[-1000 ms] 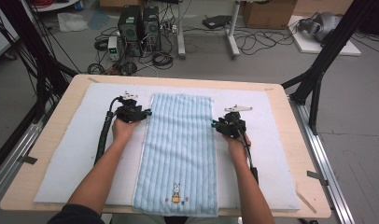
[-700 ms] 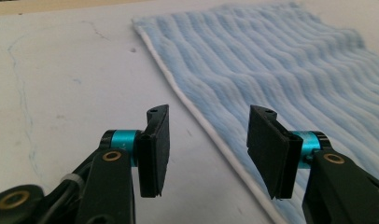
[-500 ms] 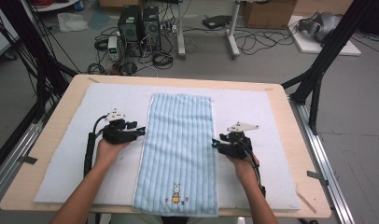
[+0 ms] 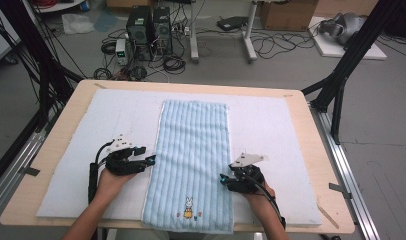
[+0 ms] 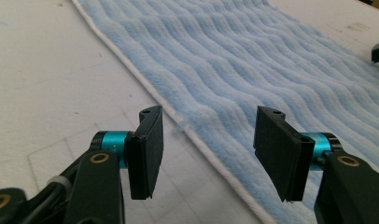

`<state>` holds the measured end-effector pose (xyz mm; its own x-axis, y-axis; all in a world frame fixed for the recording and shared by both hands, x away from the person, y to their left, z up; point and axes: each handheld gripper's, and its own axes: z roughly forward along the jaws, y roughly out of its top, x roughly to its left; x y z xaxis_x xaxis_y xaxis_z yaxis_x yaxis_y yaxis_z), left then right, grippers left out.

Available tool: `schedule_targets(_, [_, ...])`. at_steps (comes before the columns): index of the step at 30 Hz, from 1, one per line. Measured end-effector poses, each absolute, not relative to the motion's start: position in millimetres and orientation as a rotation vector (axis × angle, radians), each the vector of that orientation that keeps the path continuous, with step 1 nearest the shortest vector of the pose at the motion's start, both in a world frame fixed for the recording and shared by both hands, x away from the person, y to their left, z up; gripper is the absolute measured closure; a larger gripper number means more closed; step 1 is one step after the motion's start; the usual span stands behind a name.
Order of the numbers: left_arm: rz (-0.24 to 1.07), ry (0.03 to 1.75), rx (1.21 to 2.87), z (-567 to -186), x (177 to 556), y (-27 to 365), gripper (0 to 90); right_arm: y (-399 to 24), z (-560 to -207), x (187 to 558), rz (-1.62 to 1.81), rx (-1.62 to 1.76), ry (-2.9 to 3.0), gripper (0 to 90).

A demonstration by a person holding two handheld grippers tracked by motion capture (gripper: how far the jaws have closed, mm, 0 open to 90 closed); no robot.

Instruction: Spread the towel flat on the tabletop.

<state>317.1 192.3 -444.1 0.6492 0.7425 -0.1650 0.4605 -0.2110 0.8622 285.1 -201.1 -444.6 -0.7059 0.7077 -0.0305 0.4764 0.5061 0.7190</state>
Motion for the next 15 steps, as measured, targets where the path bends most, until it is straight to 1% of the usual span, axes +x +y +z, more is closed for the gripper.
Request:
schedule_targets(1, [0.346,0.949,1.861,-444,316,191,43.1,-203,-445,285,1.024,1.001,2.424,42.3])
schedule_targets(2, [0.337,0.926,1.876,-444,314,188,43.5,-206,-444,285,1.050,1.013,2.406,43.5])
schedule_targets(4, [0.313,0.863,1.908,-444,311,183,53.9,-212,-441,286,1.113,1.058,2.352,43.3])
schedule_targets(5, [0.307,0.832,1.929,-444,310,181,66.4,-216,-439,287,1.133,1.071,2.323,43.3])
schedule_targets(8, [0.278,0.768,1.976,-445,307,170,77.6,-223,-437,290,1.152,1.111,2.279,42.0])
schedule_targets(10, [0.282,0.763,2.020,-448,307,166,81.2,-227,-438,292,1.151,1.146,2.256,41.2])
schedule_targets(12, [0.288,0.793,2.071,-451,307,164,81.8,-229,-438,293,1.160,1.158,2.244,41.1])
schedule_targets(15, [0.295,0.796,2.086,-451,304,165,84.2,-231,-437,294,1.165,1.162,2.238,40.9])
